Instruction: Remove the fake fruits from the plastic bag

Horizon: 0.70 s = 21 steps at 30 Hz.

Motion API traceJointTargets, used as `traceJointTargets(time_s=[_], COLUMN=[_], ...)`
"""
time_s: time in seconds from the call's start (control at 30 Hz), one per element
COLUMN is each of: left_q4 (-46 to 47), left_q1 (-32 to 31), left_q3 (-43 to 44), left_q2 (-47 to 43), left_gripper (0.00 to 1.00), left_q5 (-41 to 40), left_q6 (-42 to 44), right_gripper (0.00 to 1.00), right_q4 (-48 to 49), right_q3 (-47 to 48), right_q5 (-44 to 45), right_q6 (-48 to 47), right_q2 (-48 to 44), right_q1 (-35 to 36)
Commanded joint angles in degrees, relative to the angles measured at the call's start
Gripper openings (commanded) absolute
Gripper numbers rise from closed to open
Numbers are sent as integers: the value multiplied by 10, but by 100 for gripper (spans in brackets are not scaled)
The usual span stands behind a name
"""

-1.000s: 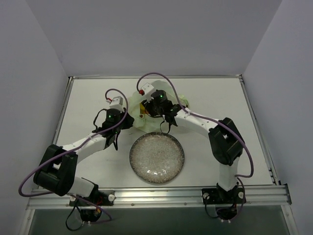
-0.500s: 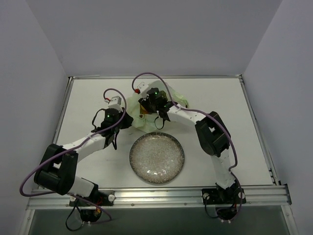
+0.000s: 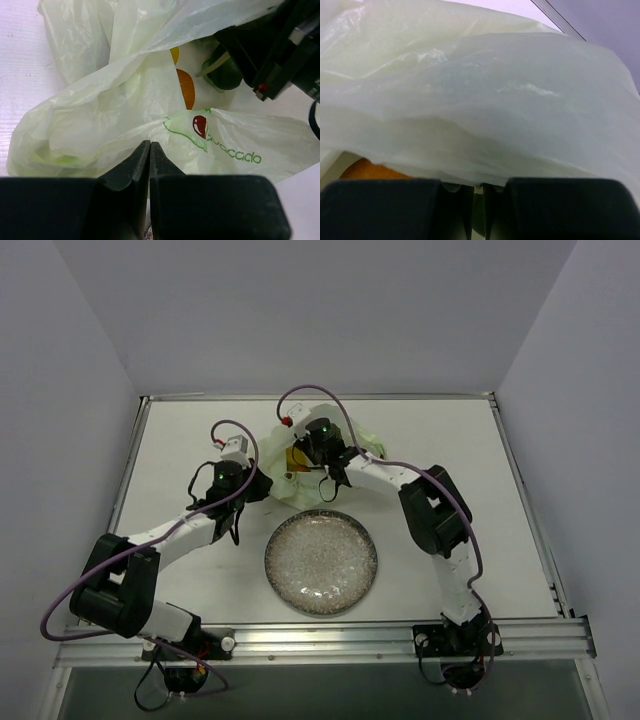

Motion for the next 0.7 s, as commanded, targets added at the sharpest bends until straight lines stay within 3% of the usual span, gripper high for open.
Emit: traceJointTargets(time_s=[0.0,0.3,0.67], left_q4=[28,35,54], left_q1=[3,2,2], left_q3=[-1,-6,-13], left_q2=[-13,-24,-20], left_gripper=[2,2,3], left_q5=[1,4,12], left_q6=[-1,-4,-14], right_gripper=[0,0,0], right_q4=[59,76,129], right_q3=[-41,-96,-171], right_q5=[6,-58,-38], right_q6=[18,131,384], right_q2=[-93,-193,-289], right_q1=[-1,-8,-7])
